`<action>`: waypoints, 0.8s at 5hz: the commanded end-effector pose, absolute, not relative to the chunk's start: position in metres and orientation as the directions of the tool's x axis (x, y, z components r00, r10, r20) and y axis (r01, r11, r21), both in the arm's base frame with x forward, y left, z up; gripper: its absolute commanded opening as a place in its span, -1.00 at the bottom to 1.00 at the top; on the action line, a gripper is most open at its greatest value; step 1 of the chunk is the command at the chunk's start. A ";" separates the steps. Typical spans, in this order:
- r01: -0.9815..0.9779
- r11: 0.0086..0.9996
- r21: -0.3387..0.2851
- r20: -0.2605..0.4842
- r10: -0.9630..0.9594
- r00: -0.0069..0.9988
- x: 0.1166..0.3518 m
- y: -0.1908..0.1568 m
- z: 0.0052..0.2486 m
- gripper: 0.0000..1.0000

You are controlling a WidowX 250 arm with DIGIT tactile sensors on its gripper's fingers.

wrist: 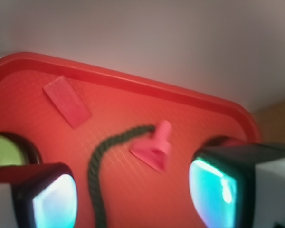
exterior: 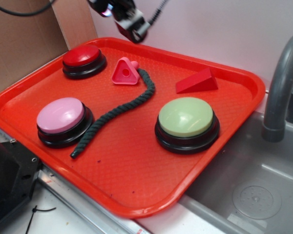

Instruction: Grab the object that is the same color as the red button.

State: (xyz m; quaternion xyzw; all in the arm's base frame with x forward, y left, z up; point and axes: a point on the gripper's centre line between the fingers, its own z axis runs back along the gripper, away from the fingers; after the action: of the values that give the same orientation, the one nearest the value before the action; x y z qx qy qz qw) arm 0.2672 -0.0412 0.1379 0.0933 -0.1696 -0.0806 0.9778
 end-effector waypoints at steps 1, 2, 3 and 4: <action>0.245 0.960 0.137 0.453 -0.280 0.846 0.326 -0.066 0.113 1.00; 0.312 0.947 0.077 0.495 -0.308 0.812 0.345 -0.073 0.098 1.00; 0.384 0.923 0.013 0.508 -0.337 0.793 0.356 -0.079 0.083 1.00; 0.447 0.894 -0.037 0.517 -0.365 0.774 0.362 -0.087 0.070 1.00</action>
State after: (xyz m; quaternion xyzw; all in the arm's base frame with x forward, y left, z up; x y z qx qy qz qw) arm 0.3492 -0.0814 0.0438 -0.0852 -0.2240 -0.2103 0.9478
